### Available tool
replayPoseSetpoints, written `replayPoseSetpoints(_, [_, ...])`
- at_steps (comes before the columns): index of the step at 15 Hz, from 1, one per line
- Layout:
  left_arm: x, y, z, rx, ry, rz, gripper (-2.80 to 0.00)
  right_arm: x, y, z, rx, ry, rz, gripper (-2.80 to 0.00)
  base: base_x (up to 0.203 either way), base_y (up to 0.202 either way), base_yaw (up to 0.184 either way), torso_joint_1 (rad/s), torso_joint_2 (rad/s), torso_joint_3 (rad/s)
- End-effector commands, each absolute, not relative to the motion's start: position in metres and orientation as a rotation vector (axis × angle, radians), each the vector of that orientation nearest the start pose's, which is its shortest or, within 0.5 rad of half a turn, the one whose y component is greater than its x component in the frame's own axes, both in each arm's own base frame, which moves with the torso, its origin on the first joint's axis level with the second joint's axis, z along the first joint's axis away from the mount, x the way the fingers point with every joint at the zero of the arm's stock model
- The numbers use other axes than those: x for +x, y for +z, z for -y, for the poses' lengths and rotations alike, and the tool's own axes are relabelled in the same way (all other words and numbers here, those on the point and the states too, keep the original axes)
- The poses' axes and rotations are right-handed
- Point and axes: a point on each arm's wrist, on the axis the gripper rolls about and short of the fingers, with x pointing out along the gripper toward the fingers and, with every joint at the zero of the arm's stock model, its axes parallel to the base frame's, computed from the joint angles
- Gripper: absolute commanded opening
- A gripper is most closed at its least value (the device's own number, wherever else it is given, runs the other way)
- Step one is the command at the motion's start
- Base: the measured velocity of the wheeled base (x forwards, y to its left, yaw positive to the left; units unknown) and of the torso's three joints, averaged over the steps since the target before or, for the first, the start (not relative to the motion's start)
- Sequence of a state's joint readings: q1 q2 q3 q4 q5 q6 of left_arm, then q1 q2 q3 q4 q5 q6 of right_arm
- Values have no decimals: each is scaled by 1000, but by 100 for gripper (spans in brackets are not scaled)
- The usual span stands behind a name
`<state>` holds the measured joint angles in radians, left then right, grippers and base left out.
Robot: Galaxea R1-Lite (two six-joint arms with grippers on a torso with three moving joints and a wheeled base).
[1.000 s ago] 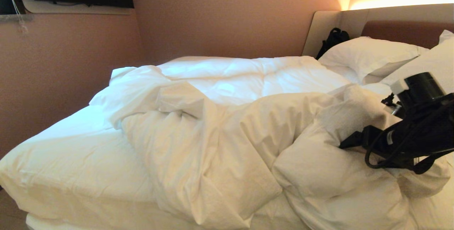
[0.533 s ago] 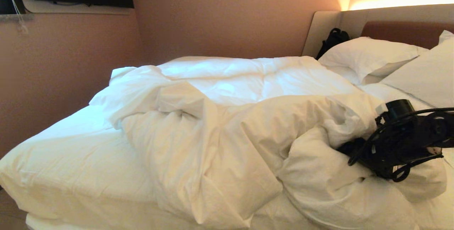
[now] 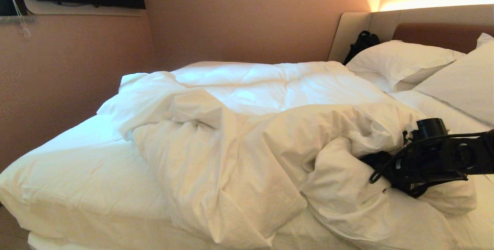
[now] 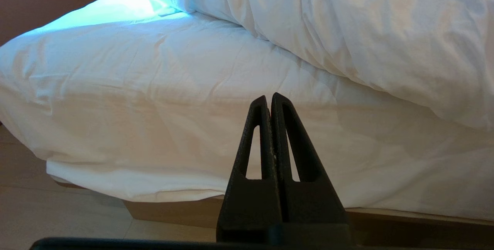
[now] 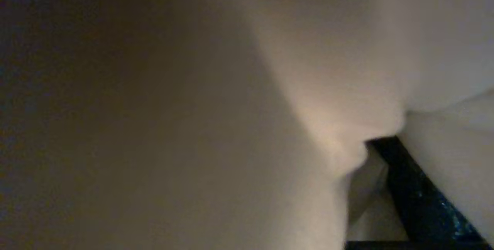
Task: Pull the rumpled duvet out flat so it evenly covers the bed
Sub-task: Hold the folded corner of the quilt
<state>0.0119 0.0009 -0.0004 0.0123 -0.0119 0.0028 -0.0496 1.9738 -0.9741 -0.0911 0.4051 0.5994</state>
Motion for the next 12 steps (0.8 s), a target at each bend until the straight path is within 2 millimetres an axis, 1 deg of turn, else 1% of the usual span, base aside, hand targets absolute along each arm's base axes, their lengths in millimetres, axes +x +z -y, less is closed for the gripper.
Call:
replayPoseSetpoints(1, [-23, 75, 1, 3, 0, -11, -280, 344, 92, 8, 761, 99, -912, -280, 0, 0, 0, 0, 0, 0])
replayPoseSetpoints(8, [-23, 74, 1, 3, 0, -14, -280, 341, 92, 7, 757, 99, -916, -280, 0, 0, 0, 0, 0, 0])
replayPoseSetpoints(11, [-23, 74, 1, 3, 0, -13, -280, 338, 98, 7, 755, 105, -900, -280, 0, 0, 0, 0, 0, 0])
replayPoseSetpoints(12, [-23, 74, 1, 3, 0, -14, -280, 335, 105, 7, 754, 110, -883, -280, 0, 0, 0, 0, 0, 0])
